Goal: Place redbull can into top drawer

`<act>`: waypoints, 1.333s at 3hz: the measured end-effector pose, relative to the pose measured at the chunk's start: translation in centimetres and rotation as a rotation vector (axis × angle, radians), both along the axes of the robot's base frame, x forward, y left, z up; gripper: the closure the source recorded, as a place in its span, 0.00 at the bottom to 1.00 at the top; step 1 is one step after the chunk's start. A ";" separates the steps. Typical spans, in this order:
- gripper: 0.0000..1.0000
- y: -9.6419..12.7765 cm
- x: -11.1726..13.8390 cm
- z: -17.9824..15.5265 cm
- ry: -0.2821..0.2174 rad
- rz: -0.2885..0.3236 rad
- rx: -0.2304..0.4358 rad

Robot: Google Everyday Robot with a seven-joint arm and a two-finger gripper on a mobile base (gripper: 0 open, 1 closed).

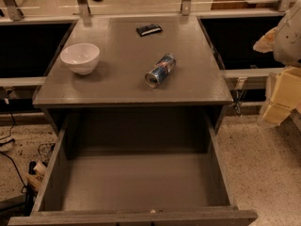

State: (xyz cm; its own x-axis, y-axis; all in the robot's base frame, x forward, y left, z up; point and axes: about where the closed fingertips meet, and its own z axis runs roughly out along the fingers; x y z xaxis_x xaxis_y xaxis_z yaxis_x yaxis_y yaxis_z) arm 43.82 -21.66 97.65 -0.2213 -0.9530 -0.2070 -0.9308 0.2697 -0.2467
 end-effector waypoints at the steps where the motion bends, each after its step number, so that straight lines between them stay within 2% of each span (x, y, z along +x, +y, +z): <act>1: 0.00 0.0 0.0 0.0 0.000 0.000 0.000; 2: 0.00 0.7 2.0 -0.6 -0.006 0.003 -0.002; 4: 0.00 4.2 8.5 -2.9 0.029 0.055 0.037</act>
Offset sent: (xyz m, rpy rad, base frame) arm 0.0469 0.0152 -0.0190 -0.0053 0.0045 0.0064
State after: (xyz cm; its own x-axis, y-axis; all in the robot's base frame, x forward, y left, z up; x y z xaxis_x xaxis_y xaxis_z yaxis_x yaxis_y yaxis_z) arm 52.32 -17.46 94.72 -0.1754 -0.9557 -0.2365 -0.9512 0.2265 -0.2098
